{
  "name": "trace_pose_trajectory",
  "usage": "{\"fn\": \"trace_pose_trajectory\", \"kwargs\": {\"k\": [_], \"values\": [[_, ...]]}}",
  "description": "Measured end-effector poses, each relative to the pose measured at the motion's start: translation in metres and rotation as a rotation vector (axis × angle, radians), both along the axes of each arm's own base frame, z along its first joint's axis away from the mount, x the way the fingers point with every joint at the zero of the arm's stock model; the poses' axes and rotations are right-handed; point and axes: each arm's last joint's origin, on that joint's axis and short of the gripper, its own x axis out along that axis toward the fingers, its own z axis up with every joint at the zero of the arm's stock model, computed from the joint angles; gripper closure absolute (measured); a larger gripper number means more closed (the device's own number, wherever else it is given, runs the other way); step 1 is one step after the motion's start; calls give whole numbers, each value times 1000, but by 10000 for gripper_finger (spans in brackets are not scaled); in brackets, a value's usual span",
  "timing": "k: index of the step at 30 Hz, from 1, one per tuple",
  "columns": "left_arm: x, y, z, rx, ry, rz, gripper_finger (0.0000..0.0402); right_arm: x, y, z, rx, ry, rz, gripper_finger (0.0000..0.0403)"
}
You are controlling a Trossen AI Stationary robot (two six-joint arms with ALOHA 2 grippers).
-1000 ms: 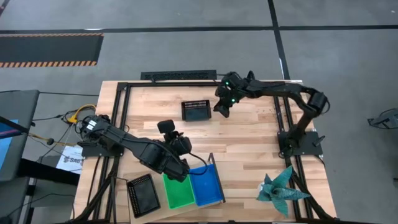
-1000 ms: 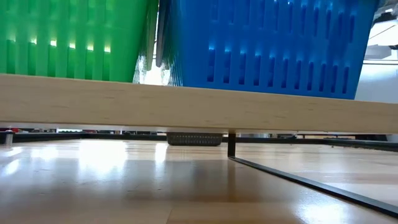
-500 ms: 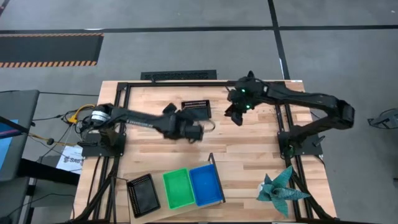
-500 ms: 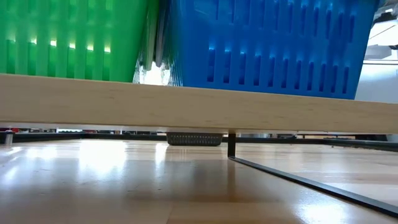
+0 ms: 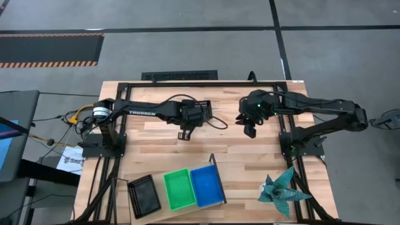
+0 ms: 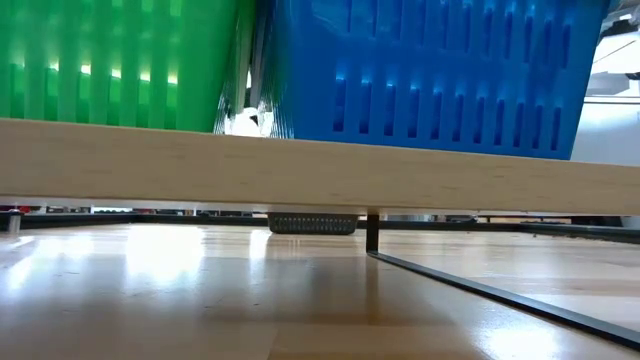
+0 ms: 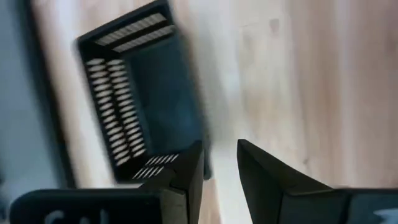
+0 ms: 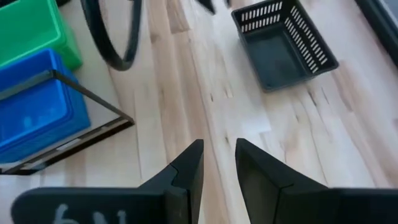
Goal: Stack baskets on shelf by color
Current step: Stack the black basket on the top of the stacked black basket
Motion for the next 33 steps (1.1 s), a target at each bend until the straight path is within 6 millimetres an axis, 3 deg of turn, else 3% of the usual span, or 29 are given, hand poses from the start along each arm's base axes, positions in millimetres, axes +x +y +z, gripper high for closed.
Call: {"fn": "trace_pose_trajectory", "kwargs": {"k": [9, 16, 21, 33], "values": [[-9, 32, -23, -77, 29, -18, 309, 1, 16, 1, -19, 0, 57, 285], [-9, 30, -32, -136, 1, -72, 267, 1, 22, 1, -20, 0, 85, 285], [-12, 32, -44, -65, 2, -39, 236, 2, 24, 1, -21, -3, 93, 285], [-7, 40, -61, -73, -44, 117, 225, 2, 24, 1, -20, -2, 93, 285]]}}
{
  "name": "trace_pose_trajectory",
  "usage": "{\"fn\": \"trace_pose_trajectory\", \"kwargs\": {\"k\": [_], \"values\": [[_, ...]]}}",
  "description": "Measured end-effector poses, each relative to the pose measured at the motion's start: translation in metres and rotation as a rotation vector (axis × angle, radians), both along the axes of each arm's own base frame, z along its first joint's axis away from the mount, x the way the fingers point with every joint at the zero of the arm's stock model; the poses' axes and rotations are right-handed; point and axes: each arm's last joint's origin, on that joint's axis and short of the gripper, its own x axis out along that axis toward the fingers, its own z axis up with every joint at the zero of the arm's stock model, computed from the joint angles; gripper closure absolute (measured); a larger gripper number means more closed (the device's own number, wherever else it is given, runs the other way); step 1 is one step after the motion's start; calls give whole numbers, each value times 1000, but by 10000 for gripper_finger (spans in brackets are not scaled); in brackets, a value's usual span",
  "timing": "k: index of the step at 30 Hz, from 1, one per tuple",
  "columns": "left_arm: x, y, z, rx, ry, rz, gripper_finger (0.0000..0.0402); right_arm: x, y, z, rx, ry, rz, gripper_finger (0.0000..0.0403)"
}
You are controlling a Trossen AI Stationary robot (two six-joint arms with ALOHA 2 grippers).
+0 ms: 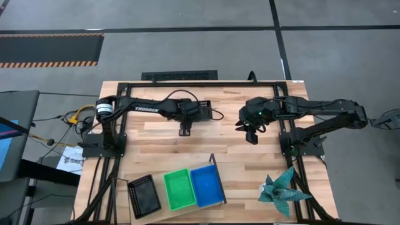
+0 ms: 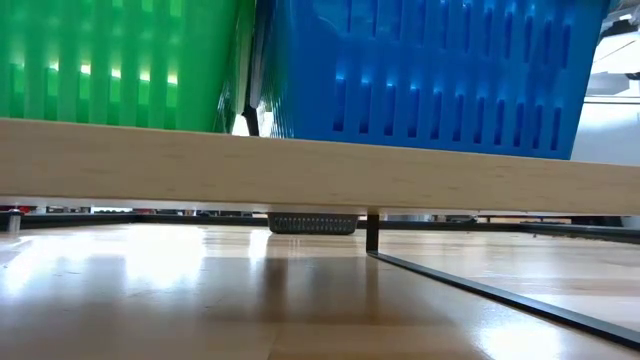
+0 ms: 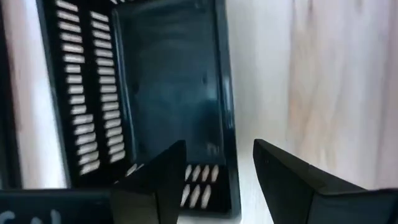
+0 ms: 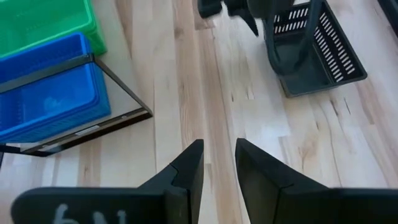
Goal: Stack baskets on shelf by color
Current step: Stack the black basket on the top of the stacked black basket
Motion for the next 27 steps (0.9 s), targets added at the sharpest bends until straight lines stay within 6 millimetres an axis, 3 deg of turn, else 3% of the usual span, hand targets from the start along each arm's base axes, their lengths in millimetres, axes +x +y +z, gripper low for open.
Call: {"fn": "trace_pose_trajectory", "kwargs": {"k": [5, 12, 17, 21, 27], "values": [[2, 1, -10, 11, 26, 53, 246, 0, 2, 0, 2, 3, 7, 285], [7, 1, -3, 18, -40, 141, 384, 0, 7, 0, -1, 4, 2, 285], [7, -1, 1, -17, -103, 299, 398, 0, 12, 0, 2, 5, -13, 285], [13, -13, 22, -40, -141, 384, 400, 0, 12, -1, 12, 9, -23, 285], [21, -50, 73, 21, -170, 521, 401, -1, 13, -1, 19, 16, -30, 285]]}}
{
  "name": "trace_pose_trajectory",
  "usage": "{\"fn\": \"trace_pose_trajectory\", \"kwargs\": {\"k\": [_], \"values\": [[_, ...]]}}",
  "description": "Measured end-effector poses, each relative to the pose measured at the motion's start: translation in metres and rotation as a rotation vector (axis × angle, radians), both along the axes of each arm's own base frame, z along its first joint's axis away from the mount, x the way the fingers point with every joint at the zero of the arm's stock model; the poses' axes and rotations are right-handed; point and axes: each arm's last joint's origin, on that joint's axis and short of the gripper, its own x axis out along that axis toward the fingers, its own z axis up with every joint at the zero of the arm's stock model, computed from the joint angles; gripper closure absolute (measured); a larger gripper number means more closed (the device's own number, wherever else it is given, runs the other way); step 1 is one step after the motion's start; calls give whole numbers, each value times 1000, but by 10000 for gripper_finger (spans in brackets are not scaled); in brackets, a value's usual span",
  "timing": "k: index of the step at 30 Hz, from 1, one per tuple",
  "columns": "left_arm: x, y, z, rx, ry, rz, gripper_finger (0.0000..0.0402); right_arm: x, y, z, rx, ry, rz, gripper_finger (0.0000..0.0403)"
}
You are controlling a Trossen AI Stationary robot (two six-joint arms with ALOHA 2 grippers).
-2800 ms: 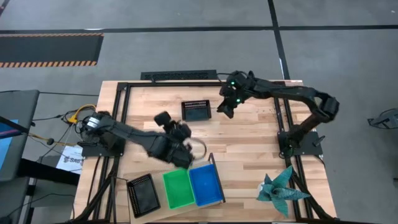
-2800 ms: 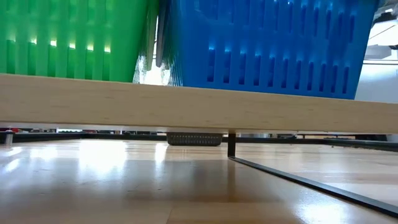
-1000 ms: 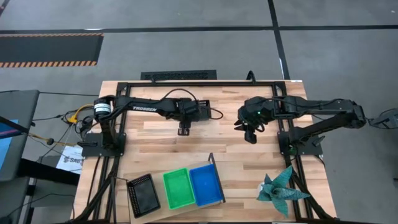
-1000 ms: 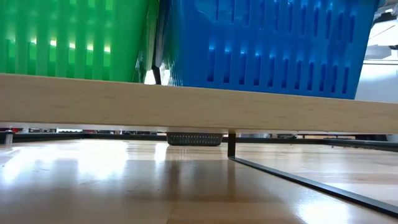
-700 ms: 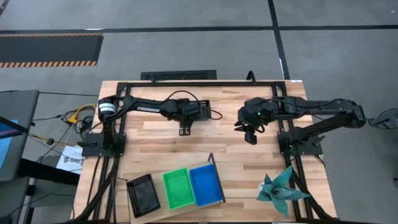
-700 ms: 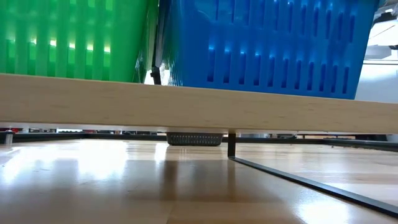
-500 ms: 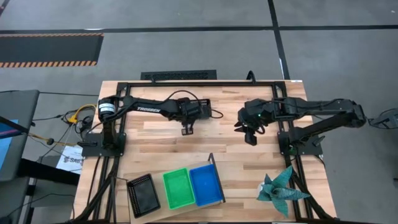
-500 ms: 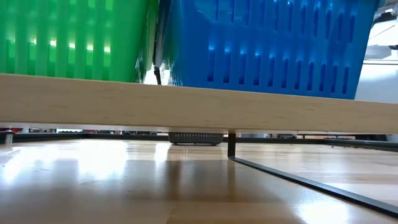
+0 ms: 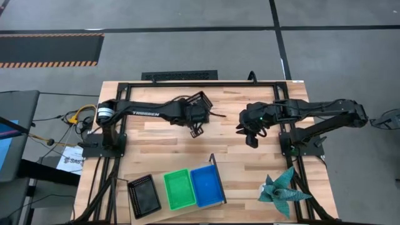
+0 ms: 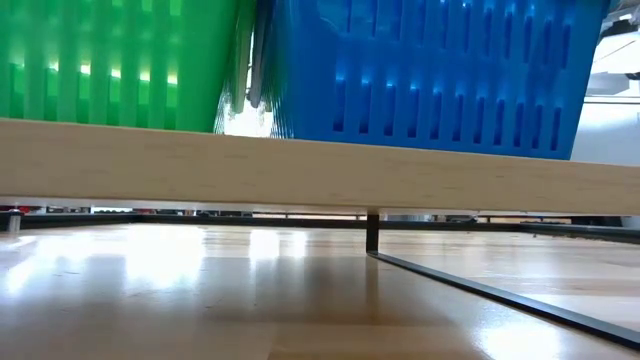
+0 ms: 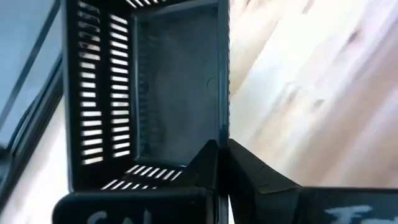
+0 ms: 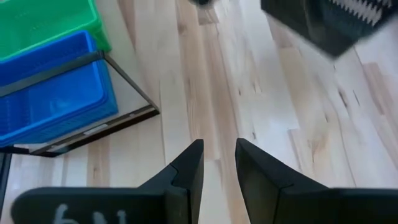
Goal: Stack baskets on shelf by color
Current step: Stack the black basket on the top of the stacked black basket
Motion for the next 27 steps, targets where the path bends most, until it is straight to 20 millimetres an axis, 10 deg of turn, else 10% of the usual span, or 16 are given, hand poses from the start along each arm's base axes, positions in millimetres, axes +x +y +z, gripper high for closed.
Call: {"fn": "trace_pose_trajectory", "kwargs": {"k": [12, 27], "values": [[-39, -144, 101, -93, -227, 232, 401, 0, 1, 0, 21, 1, -23, 285], [-107, -268, 109, -481, -467, 613, 401, -2, 3, -2, 10, 31, -36, 285]]}}
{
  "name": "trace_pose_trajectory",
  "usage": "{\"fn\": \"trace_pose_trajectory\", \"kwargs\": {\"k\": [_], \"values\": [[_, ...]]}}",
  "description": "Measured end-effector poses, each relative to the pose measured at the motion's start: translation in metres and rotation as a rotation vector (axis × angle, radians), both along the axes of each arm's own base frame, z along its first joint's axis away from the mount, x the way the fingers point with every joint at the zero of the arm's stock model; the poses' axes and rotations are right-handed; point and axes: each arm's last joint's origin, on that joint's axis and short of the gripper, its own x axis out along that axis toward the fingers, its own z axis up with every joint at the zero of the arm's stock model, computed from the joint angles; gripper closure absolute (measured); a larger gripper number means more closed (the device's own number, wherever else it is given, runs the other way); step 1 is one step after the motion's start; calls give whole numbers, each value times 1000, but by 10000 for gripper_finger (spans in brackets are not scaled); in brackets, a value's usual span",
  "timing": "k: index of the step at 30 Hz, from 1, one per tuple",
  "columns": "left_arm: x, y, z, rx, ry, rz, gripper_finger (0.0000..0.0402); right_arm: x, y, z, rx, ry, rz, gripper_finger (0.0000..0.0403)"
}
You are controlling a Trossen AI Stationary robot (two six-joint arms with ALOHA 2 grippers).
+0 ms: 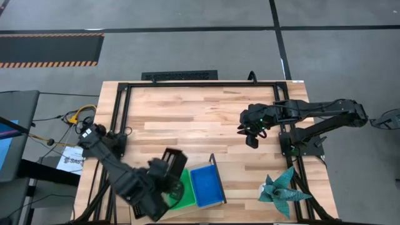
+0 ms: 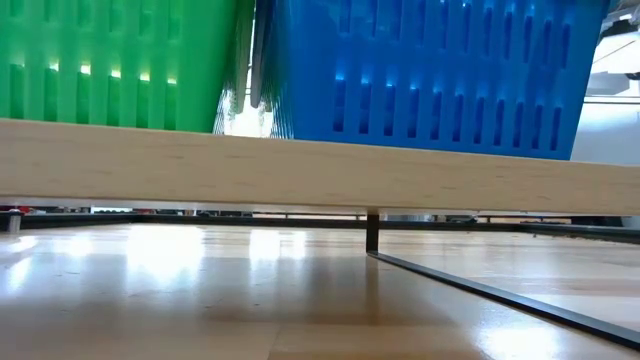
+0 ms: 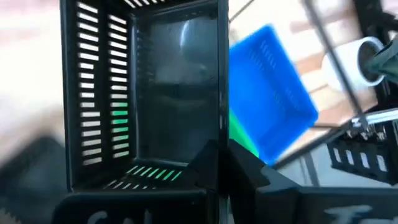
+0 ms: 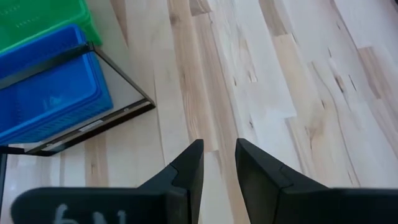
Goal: Stack baskets on shelf by color
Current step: Stack the black basket on the top of the stacked black basket
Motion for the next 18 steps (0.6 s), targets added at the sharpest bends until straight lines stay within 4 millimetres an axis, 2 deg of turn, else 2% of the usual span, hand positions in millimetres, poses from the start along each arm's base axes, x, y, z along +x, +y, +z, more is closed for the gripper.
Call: {"fn": "trace_pose_trajectory", "kwargs": {"k": [4, 9, 18], "values": [[-12, -14, -1, -137, 38, 82, 401, 0, 0, 0, 0, -1, 0, 285], [-17, -19, -2, -246, 104, 139, 401, 0, 0, 0, 0, -1, 1, 285], [-26, -19, 21, -358, 142, 175, 401, 0, 0, 0, -5, -2, 6, 285]]}}
